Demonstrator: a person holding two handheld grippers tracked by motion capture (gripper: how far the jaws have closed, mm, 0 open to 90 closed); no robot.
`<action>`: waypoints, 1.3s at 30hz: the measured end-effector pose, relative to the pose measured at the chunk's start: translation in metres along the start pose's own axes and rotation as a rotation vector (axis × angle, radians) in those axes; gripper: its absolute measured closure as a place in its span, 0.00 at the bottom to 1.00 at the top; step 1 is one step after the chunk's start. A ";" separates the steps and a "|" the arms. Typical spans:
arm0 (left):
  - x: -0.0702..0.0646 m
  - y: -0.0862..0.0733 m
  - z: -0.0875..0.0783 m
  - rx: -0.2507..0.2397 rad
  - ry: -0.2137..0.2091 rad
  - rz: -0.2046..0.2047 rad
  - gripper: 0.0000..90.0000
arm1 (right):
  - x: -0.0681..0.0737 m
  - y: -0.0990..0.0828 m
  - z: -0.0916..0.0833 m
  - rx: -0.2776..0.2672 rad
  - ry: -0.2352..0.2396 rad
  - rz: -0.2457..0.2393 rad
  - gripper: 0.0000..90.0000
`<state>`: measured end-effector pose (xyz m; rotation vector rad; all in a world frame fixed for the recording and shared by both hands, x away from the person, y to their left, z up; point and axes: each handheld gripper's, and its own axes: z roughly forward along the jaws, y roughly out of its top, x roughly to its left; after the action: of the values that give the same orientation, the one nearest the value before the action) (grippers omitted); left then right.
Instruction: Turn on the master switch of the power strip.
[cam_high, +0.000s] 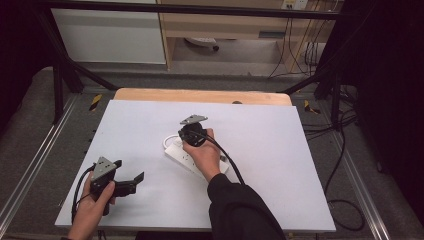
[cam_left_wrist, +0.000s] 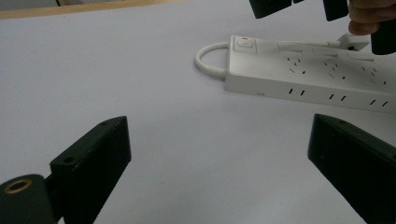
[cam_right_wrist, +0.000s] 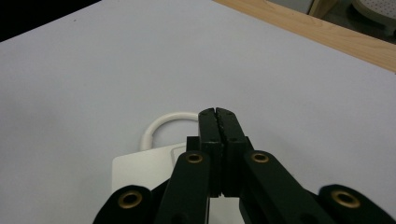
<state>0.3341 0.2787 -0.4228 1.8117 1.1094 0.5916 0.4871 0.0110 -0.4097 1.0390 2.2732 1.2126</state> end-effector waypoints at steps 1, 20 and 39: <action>0.000 0.000 0.000 0.000 0.000 0.000 0.07 | -0.001 0.000 -0.002 -0.005 0.000 0.003 1.00; 0.001 0.000 -0.001 0.001 -0.002 -0.005 0.07 | -0.022 0.009 -0.027 -0.014 0.015 0.088 0.62; 0.002 -0.001 -0.002 -0.005 0.008 -0.010 0.07 | -0.054 0.013 -0.068 -0.026 -0.025 0.130 0.13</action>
<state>0.3331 0.2817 -0.4224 1.8002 1.1206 0.5953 0.4880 -0.0623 -0.3618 1.2018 2.1938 1.2692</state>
